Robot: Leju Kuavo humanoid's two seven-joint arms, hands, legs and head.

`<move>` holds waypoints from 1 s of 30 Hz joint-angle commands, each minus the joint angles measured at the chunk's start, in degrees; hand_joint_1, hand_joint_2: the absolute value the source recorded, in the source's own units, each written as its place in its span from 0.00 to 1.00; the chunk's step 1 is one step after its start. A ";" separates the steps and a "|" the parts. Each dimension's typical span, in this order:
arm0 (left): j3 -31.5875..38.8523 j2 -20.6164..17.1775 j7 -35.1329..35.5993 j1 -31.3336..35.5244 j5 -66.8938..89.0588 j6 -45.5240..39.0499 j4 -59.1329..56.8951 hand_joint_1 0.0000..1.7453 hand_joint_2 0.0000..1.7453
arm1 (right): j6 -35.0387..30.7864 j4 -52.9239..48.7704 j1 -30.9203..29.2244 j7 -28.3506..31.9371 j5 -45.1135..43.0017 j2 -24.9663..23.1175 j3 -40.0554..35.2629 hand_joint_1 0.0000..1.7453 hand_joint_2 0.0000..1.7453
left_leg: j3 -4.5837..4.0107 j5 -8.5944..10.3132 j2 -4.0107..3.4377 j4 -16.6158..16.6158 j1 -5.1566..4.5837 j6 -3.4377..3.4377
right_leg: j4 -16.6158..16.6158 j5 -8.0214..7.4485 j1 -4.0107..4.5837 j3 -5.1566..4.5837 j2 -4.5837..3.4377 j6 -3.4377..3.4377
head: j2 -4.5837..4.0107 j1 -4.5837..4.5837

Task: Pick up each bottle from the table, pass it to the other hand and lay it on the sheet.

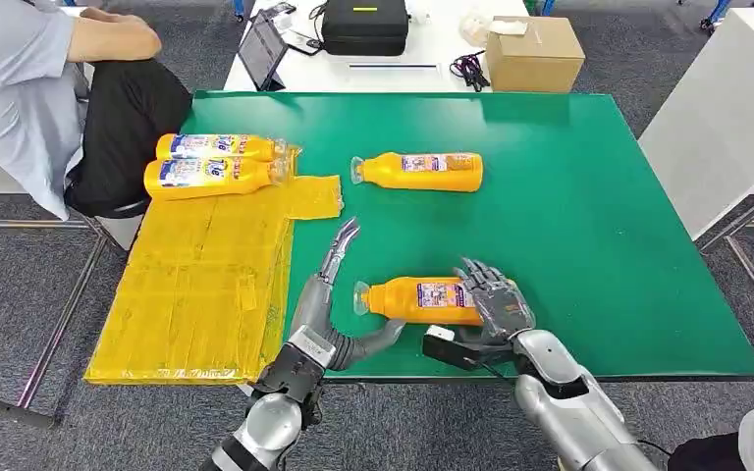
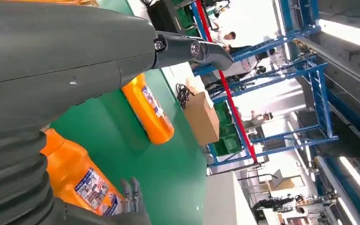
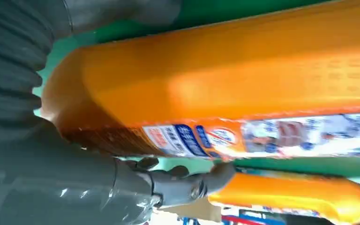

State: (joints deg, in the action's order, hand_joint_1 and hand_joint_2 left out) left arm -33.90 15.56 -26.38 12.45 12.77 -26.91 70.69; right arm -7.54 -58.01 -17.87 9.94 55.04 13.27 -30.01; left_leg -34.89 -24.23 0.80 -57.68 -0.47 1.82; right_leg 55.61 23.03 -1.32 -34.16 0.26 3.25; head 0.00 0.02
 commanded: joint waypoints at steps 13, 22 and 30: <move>-0.34 -1.19 -0.32 2.65 -1.14 0.95 -4.04 0.00 1.00 | 3.49 13.98 -1.87 2.23 -5.26 1.34 2.98 0.93 1.00 | 0.55 -0.03 0.16 0.06 0.11 -0.10 | -0.18 0.04 0.12 0.59 0.20 -0.16 | 0.00 0.00; -0.49 -1.10 -0.34 2.70 -1.22 1.06 -4.30 0.00 1.00 | 3.75 14.52 -1.68 2.32 -5.61 1.34 3.16 0.93 1.00 | 0.82 -0.01 0.17 0.06 0.11 -0.10 | -0.21 0.03 0.13 0.84 0.20 -0.17 | 0.00 -0.02; -0.74 -0.15 -1.82 2.82 -3.89 1.07 -5.29 0.00 1.00 | 6.01 12.59 1.35 10.24 -15.47 -0.37 7.88 1.00 1.00 | 0.92 -0.02 0.20 0.06 0.11 -0.09 | -0.21 0.04 0.13 0.98 0.24 -0.16 | 0.00 0.02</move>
State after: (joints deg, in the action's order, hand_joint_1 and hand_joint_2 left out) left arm -33.94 15.56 -27.10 13.01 11.63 -25.88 69.85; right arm -5.05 -49.16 -21.68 14.16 47.44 14.69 -26.89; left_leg -34.03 -24.27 0.78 -57.69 -0.47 1.84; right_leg 55.54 23.05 -1.32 -33.40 0.24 3.25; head 0.00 0.04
